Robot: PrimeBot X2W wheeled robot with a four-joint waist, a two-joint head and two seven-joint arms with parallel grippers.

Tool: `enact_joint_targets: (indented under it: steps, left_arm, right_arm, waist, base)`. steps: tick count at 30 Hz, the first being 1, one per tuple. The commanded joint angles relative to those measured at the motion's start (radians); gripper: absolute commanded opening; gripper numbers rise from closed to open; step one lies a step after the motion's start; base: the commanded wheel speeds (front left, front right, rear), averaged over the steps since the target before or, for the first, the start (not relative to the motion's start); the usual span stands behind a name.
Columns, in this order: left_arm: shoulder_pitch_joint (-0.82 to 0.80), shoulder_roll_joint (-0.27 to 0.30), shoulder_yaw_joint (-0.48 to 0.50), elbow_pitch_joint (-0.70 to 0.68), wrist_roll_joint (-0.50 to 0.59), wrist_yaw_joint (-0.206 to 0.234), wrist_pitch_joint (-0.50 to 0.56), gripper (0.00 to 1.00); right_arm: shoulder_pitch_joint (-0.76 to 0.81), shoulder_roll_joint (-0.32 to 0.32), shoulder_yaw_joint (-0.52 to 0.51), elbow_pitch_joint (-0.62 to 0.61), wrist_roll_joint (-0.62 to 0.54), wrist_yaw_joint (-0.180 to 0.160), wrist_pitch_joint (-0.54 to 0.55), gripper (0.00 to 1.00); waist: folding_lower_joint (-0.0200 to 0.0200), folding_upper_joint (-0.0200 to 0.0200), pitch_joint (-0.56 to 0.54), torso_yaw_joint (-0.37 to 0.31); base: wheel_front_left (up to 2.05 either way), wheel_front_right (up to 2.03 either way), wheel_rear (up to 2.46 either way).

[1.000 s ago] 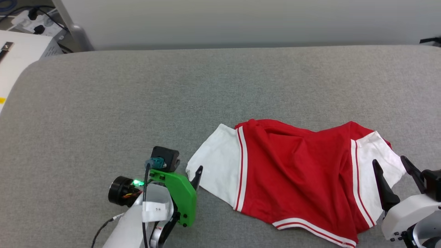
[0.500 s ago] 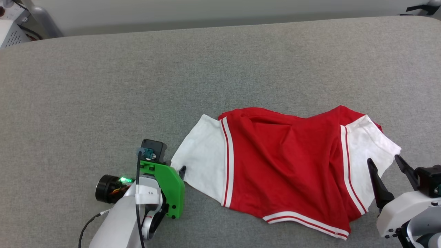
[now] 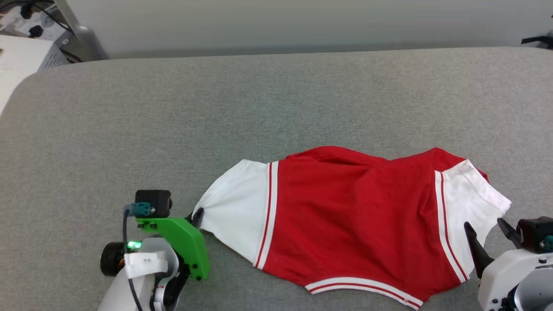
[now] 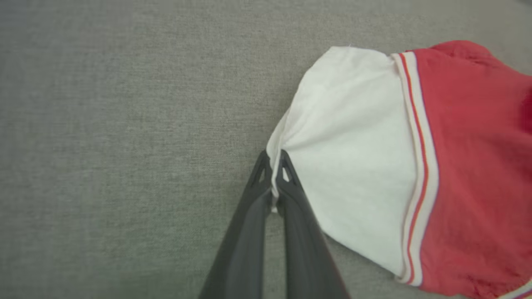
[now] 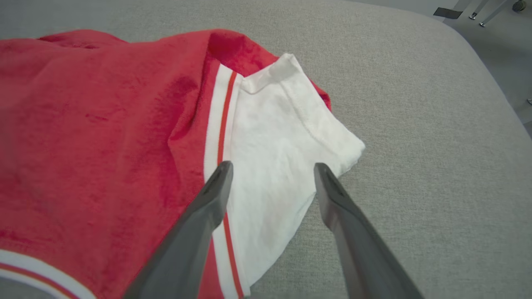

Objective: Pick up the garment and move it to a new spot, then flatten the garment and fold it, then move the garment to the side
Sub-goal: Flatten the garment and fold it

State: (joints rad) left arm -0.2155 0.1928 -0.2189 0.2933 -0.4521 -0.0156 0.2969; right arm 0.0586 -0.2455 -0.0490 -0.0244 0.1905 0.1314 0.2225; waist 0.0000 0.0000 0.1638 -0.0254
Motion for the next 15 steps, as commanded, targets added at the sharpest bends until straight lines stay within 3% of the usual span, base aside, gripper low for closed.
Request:
enact_joint_targets:
  steps: [1, 8, 15]
  left_arm:
    - [0.027, 0.016, 0.016, -0.027, -0.012, 0.010, -0.007, 0.00]
    - [0.155, 0.043, 0.044, -0.196, -0.045, 0.041, 0.033, 0.00]
    - [0.220, 0.051, 0.004, -0.349, -0.063, 0.045, 0.131, 0.00]
  right_arm:
    - [0.015, -0.004, -0.005, 0.002, 0.005, -0.001, 0.017, 1.00]
    - [0.041, -0.010, -0.058, -0.010, -0.002, -0.001, 0.149, 1.00]
    - [0.017, -0.030, -0.121, -0.028, -0.030, -0.001, 0.351, 1.00]
  waist:
    - [0.0000, 0.0000, -0.029, 0.032]
    - [0.0000, 0.0000, -0.047, 0.086]
    - [0.0000, 0.0000, -0.026, 0.133]
  base:
    - [0.00, 0.00, 0.00]
    - [0.00, 0.00, 0.00]
    - [0.00, 0.00, 0.00]
